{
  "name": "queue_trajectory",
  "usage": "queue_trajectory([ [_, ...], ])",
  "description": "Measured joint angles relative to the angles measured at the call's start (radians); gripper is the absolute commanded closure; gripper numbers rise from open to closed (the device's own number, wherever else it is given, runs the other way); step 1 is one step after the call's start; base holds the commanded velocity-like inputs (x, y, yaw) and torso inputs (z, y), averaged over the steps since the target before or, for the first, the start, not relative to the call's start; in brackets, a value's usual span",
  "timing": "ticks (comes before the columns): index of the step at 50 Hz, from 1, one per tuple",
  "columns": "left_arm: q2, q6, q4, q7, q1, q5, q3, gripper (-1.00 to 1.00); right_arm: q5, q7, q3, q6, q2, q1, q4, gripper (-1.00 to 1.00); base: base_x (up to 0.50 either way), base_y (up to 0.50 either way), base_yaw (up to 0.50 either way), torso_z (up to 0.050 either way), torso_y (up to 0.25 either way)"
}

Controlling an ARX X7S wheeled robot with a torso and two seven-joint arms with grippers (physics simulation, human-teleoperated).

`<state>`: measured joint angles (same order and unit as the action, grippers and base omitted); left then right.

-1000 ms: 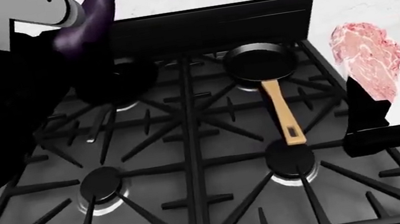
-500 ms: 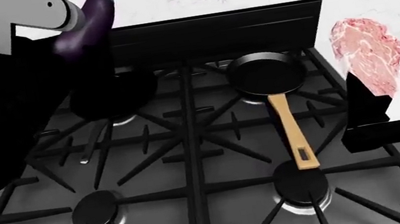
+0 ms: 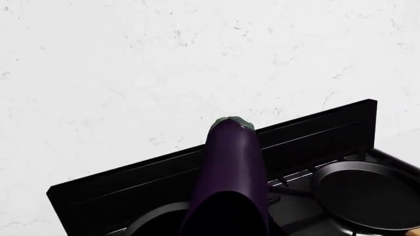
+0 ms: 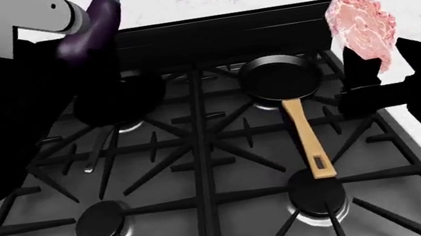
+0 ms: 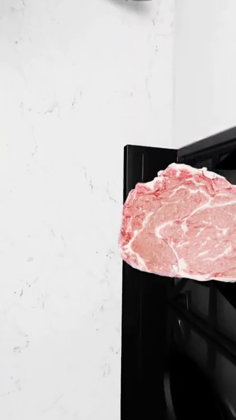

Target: Place both pans onto different burners. Then place the eggplant and the lamb chop on different pans.

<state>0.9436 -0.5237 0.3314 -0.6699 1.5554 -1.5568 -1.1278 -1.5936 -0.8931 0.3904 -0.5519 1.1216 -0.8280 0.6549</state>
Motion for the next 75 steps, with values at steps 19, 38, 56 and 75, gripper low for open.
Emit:
queue_trajectory([
  [19, -0.010, 0.009, -0.023, 0.017, -0.011, 0.018, 0.000, 1.00, 0.112, 0.119, 0.241, -0.288, -0.291, -0.373, -0.395, 1.00, 0.00, 0.00, 0.00, 0.000, 0.001],
  [38, -0.016, 0.013, -0.041, 0.028, -0.017, 0.028, 0.001, 1.00, 0.281, 0.233, 0.382, -0.327, -0.472, -0.482, -0.707, 1.00, 0.00, 0.00, 0.00, 0.001, 0.001],
  [56, -0.023, 0.018, -0.061, 0.043, -0.027, 0.041, 0.000, 1.00, 0.403, 0.305, 0.456, -0.277, -0.602, -0.515, -0.949, 1.00, 0.00, 0.00, 0.00, 0.000, 0.001],
  [75, -0.027, 0.027, -0.078, 0.055, -0.042, 0.054, 0.000, 1.00, 0.493, 0.378, 0.509, -0.214, -0.707, -0.528, -1.168, 1.00, 0.00, 0.00, 0.00, 0.001, 0.001],
])
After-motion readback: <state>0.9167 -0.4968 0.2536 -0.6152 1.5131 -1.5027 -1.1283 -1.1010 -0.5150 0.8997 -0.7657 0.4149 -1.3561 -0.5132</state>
